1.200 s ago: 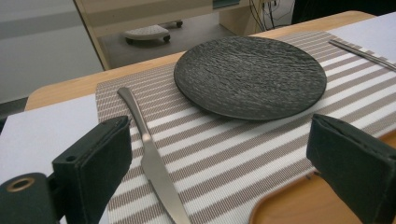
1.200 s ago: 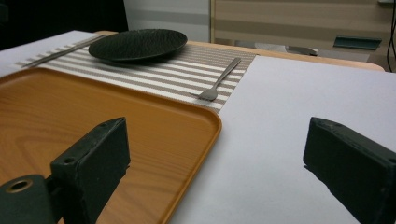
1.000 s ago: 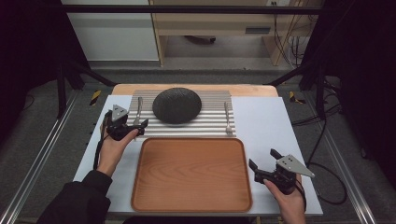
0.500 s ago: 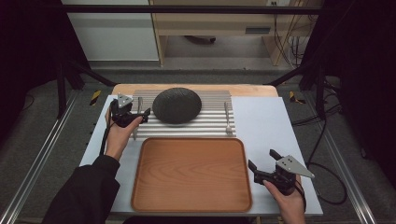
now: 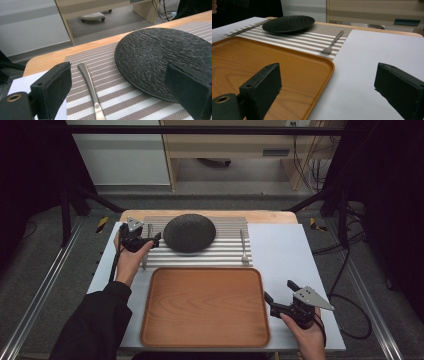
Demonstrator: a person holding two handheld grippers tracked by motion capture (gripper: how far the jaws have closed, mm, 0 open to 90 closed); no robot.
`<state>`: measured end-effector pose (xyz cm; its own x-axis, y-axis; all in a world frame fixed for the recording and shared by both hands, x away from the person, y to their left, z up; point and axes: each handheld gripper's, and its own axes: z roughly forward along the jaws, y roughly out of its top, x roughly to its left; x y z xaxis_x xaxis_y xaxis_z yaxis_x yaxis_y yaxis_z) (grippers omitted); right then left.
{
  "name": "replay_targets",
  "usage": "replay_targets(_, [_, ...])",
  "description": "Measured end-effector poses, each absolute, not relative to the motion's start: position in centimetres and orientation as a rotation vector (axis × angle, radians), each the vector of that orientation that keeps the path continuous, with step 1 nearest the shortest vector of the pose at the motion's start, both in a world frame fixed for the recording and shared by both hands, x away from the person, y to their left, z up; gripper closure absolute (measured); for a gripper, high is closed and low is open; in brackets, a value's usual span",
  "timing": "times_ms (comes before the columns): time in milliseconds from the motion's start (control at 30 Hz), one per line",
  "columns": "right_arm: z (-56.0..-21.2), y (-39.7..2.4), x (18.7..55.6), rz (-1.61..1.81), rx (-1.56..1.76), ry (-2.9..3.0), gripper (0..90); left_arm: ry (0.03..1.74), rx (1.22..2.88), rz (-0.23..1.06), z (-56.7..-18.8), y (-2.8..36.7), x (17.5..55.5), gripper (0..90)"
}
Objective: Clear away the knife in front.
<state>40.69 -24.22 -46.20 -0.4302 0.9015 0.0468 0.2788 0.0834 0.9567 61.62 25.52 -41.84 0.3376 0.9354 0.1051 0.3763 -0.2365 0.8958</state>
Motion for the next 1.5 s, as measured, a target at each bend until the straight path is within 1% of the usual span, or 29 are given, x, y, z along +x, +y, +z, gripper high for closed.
replay_targets(667, [-46.2, -24.3, 40.6, 1.367, 1.162, 1.779, 7.6, 1.193, 1.799, 0.832, -42.8, 25.4, 62.3, 9.0])
replay_targets(800, [-46.2, -24.2, 40.6, 1.368, 1.156, 1.785, 7.9, 1.187, 1.786, 0.845, -42.8, 25.5, 62.4, 9.7])
replay_targets(1300, [-46.3, -24.2, 40.7, 1.367, 1.157, 1.788, 7.1, 1.234, 1.793, 0.826, -43.6, 25.8, 62.9, 9.8])
replay_targets(1433, [-46.3, -24.3, 40.6, 1.368, 1.165, 1.789, 7.1, 1.270, 1.773, 0.792, -43.7, 25.9, 63.0, 9.9])
replay_targets(1500, [-46.3, -24.3, 40.6, 1.371, 1.161, 1.786, 7.1, 1.281, 1.766, 0.794, -43.7, 25.9, 63.1, 10.5])
